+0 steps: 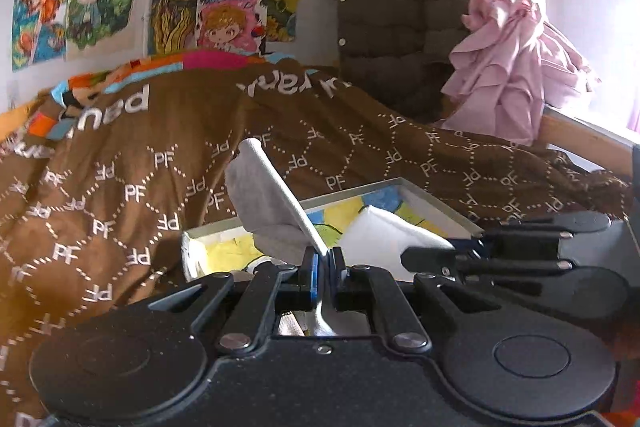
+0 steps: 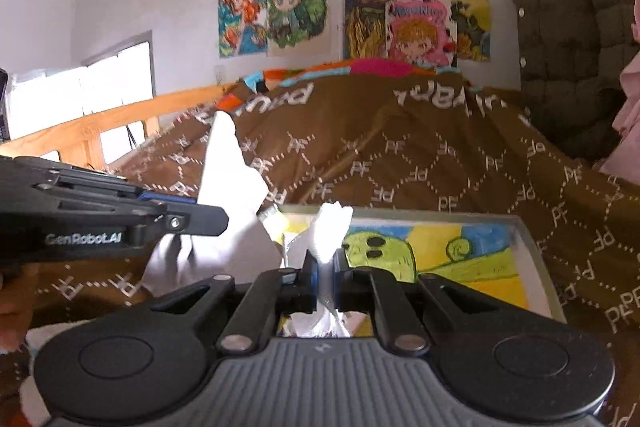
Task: Organize soft objects
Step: 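Lift the grey cloth with the left gripper while the right gripper carries the tissue to the tray, then open both grippers over the tray, dropping the grey cloth and white tissue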
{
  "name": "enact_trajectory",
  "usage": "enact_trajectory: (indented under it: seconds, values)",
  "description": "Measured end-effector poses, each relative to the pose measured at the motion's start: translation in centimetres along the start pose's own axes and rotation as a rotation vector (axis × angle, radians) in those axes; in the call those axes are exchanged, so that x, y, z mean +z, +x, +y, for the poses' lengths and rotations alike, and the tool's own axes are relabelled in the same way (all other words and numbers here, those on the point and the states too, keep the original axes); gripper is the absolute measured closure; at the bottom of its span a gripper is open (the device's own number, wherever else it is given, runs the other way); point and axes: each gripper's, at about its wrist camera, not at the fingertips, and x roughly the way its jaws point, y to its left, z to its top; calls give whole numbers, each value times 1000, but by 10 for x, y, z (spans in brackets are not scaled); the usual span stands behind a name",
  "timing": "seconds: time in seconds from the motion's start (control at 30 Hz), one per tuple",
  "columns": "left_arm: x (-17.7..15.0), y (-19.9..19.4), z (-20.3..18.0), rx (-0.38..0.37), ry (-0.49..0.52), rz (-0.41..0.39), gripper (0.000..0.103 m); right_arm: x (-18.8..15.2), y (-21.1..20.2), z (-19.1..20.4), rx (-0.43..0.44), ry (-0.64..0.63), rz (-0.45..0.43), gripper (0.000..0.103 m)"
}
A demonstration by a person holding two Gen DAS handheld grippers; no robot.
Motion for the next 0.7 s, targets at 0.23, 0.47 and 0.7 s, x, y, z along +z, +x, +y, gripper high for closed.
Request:
enact_trajectory:
  seconds: [0.23,0.47,0.7]
  values:
    - [-15,35,16,-41,-65,14,98,-9,21,-6,-44,18,90,96]
    - [-29,52,29,-70,-119,89,98,-14,36,-1,-57,-8,148,95]
    - [-40,59,29,-101,-89,185,98,-18,44,8,-56,-18,176,94]
